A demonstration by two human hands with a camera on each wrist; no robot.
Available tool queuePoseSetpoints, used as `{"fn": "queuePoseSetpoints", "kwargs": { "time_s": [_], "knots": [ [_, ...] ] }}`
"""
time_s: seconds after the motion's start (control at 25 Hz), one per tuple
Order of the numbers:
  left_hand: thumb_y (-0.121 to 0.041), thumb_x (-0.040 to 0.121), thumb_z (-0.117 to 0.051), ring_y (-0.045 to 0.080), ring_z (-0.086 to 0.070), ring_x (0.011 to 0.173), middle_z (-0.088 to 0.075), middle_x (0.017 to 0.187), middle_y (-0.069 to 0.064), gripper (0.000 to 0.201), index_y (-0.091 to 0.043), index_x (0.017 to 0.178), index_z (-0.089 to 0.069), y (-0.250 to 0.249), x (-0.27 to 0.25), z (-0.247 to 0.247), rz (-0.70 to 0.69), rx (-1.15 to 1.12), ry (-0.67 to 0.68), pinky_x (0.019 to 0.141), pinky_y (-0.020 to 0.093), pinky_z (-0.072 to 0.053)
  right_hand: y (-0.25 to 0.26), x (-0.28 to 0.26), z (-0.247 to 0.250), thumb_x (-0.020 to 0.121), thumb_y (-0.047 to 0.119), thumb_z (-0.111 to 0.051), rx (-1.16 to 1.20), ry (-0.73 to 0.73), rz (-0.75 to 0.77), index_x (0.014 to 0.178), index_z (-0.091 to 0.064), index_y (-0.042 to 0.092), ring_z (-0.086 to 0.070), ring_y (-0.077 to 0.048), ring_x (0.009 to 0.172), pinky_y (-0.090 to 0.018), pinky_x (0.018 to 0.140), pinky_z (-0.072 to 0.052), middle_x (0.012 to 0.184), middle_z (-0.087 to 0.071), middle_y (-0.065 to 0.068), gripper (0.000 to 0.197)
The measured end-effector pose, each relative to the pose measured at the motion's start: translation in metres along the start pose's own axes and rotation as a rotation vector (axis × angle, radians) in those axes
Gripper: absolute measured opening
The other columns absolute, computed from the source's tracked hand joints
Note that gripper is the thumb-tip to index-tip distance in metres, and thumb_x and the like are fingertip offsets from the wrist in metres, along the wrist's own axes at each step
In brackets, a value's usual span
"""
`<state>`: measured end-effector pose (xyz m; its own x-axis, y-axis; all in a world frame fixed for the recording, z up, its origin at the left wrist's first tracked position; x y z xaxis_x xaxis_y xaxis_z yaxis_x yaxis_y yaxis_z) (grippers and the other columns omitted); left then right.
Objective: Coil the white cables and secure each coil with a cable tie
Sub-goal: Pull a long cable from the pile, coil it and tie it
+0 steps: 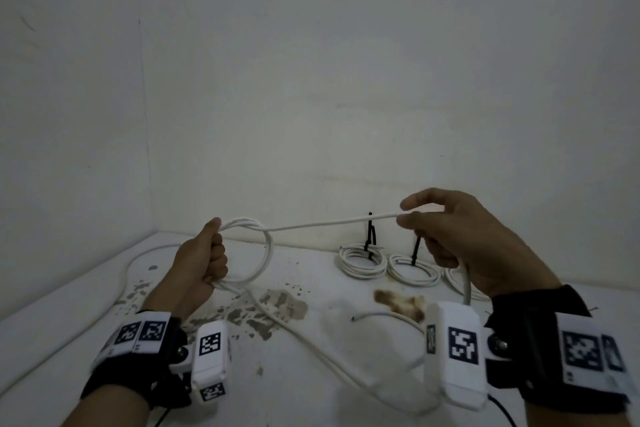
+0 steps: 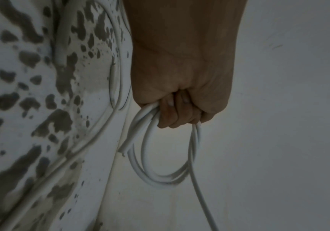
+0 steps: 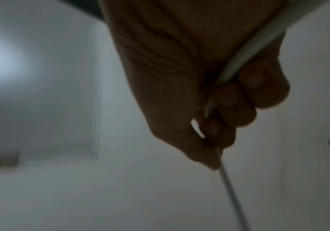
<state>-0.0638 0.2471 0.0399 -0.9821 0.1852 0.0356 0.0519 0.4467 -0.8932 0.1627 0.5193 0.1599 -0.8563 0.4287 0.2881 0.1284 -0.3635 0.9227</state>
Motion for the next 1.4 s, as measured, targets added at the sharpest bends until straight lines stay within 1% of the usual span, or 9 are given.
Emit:
{"fn": "queuePoseSetpoints", "kwargs": {
  "time_s": [0.16,0.32,0.4,0.76,0.88,1.08,1.16,1.28,1.4],
  "knots": [
    [-0.036,0.105,-0.039,0.006,-0.016,0.025,-0.021,0.036,-0.008,0.045,-0.021,0.063,-0.029,-0.004,0.001,-0.010,0.001,-0.079,-0.014,0.031,0.011,-0.014,0.015,-0.015,-0.038,0.094,0.020,-0.065,-0.529,0.195,0.211,0.086,-0.067,0.020,-0.042,-0.003,0.039,-0.011,0.043,-0.030,0.050,-0.056,0.009,0.008],
    [-0.041,0.106,-0.033,0.006,-0.017,0.029,-0.022,0.040,-0.008,0.045,-0.021,0.065,-0.031,-0.017,-0.007,-0.028,0.002,-0.177,0.044,0.032,0.015,-0.016,0.013,-0.024,-0.076,0.089,0.027,-0.068,-0.769,0.328,0.269,0.082,-0.067,0.028,-0.060,-0.003,0.074,-0.017,0.064,-0.048,0.090,-0.060,0.010,0.008],
    [-0.041,0.106,-0.033,0.006,-0.018,0.030,-0.022,0.042,-0.008,0.045,-0.021,0.065,-0.032,-0.025,-0.012,-0.037,-0.019,-0.220,0.055,0.032,0.017,-0.016,0.009,-0.027,-0.095,0.086,0.025,-0.068,-0.818,0.386,0.281,0.081,-0.064,0.030,-0.062,-0.010,0.078,-0.029,0.073,-0.055,0.089,-0.059,0.008,0.009],
    [-0.043,0.105,-0.034,0.006,-0.017,0.032,-0.021,0.044,-0.007,0.047,-0.021,0.064,-0.033,-0.029,-0.031,-0.069,0.004,-0.278,0.081,0.032,0.020,-0.019,0.012,-0.039,-0.134,0.088,0.022,-0.068,-0.722,0.502,0.449,0.085,-0.070,0.023,-0.054,-0.005,0.070,-0.022,0.064,-0.042,0.071,-0.051,0.015,0.004],
    [-0.043,0.104,-0.039,0.008,-0.022,0.036,-0.024,0.049,-0.005,0.045,-0.020,0.065,-0.037,-0.022,-0.043,-0.084,0.014,-0.086,0.136,0.034,0.020,-0.023,0.016,-0.034,-0.136,0.089,0.022,-0.068,-0.616,0.393,0.508,0.082,-0.069,0.018,-0.054,-0.009,0.058,-0.025,0.057,-0.045,0.065,-0.063,0.006,0.009],
    [-0.048,0.100,-0.045,0.020,-0.050,0.058,-0.048,0.064,0.009,0.049,-0.013,0.068,-0.056,-0.009,-0.067,-0.112,0.029,0.327,0.379,0.057,0.031,-0.042,0.013,-0.018,-0.113,0.089,0.023,-0.066,-0.459,0.140,0.518,0.079,-0.069,0.022,-0.067,-0.010,0.070,-0.039,0.071,-0.057,0.074,-0.072,0.007,0.011],
    [-0.045,0.102,-0.041,0.013,-0.040,0.043,-0.044,0.050,0.000,0.059,-0.020,0.051,-0.056,-0.008,-0.076,-0.119,0.020,0.393,0.436,0.048,0.026,-0.031,0.008,-0.013,-0.108,0.090,0.027,-0.065,-0.447,0.099,0.502,0.079,-0.070,0.024,-0.066,-0.008,0.066,-0.038,0.069,-0.056,0.068,-0.071,0.009,0.012],
    [-0.046,0.101,-0.041,0.009,-0.016,0.041,-0.026,0.049,-0.004,0.053,-0.020,0.055,-0.043,-0.005,-0.080,-0.125,0.093,0.367,0.498,0.043,0.022,-0.013,0.004,-0.007,-0.097,0.086,0.039,-0.072,-0.467,0.004,0.481,0.082,-0.072,0.027,-0.057,-0.005,0.054,-0.027,0.056,-0.046,0.058,-0.063,0.011,0.012],
    [-0.048,0.097,-0.049,0.010,-0.011,0.046,-0.018,0.054,-0.004,0.043,-0.022,0.063,-0.044,-0.004,-0.082,-0.126,0.103,0.457,0.557,0.045,0.023,-0.009,0.001,-0.001,-0.076,0.072,0.059,-0.078,-0.488,-0.102,0.427,0.082,-0.065,0.027,-0.050,-0.005,0.047,-0.020,0.049,-0.036,0.051,-0.055,0.011,0.036]
  ]
}}
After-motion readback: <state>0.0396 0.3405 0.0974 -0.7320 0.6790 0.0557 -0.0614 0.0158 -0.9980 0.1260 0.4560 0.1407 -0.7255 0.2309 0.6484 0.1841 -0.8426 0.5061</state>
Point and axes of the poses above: each hand's wrist, its own x-axis towards the middle knuckle, its own z-axis out of the back of the hand, y = z × x, the point moved 5 cm from there along x, towards the middle knuckle
